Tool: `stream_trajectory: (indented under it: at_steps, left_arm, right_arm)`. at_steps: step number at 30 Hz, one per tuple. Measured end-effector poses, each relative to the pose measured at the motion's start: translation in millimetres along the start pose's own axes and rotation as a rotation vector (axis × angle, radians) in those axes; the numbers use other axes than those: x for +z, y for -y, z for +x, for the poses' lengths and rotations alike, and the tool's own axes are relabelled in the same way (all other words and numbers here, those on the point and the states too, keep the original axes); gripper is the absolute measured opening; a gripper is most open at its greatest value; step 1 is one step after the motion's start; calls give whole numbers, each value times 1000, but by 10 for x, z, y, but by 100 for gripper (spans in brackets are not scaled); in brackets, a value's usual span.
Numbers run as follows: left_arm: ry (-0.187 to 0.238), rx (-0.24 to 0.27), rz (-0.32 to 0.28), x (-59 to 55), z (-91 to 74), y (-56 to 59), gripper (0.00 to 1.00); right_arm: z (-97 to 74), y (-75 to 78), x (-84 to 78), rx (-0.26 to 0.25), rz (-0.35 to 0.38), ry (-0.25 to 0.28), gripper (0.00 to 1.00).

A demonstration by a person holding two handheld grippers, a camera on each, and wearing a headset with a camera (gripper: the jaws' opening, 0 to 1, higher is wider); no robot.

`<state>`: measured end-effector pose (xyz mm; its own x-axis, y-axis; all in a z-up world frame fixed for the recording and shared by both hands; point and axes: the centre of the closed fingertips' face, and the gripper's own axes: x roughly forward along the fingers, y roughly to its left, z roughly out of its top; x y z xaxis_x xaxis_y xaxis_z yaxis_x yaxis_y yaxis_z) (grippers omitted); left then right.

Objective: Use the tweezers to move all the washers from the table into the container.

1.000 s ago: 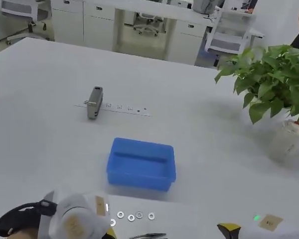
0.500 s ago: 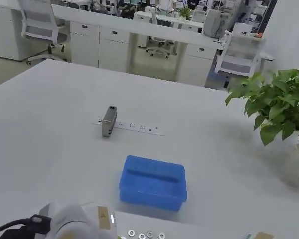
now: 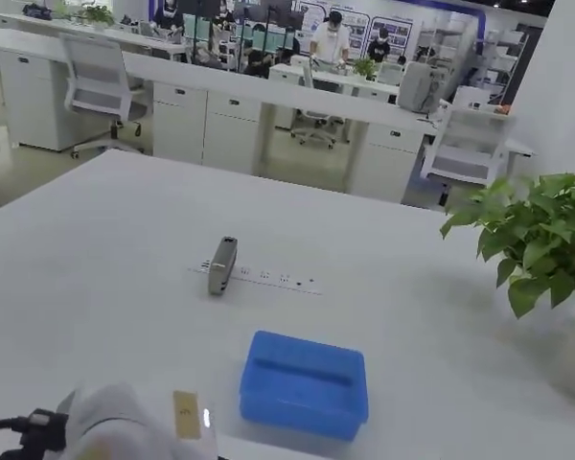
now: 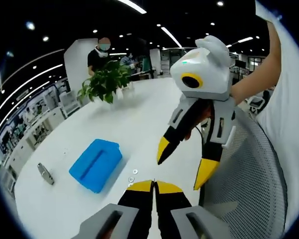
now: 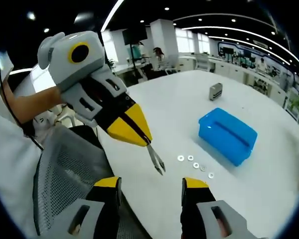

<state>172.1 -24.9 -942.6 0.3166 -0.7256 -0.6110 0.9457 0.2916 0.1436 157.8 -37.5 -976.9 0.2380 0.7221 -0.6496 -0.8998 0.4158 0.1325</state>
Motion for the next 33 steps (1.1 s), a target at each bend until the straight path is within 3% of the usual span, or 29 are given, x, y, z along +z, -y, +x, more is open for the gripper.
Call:
stream_trajectory:
  at_steps: [6, 9, 11, 14, 18, 28, 33]
  left_arm:
    - [-7, -120, 55, 223, -222, 98, 0]
    - [-32, -194, 66, 305, -299, 196, 0]
    - [-9, -228, 91, 410, -339, 250, 0]
    - [-10, -249, 139, 511, -377, 297, 0]
    - [-19, -271, 159, 552, -386, 332, 0]
    - [-27, -302, 172, 528, -376, 363, 0]
    - [-28, -287, 173, 526, -372, 337, 0]
  right_arm:
    - [57, -70, 292, 82, -135, -5, 34]
    - [48, -137, 384, 124, -179, -9, 29]
    - [30, -193, 395, 157, -205, -23, 28]
    - [-8, -276, 361, 194, -246, -52, 19]
    - [-43, -344, 335, 209, -277, -71, 12]
    - [-118, -357, 330, 220, -252, -59, 9]
    - [-105, -371, 340, 236, -237, -54, 5]
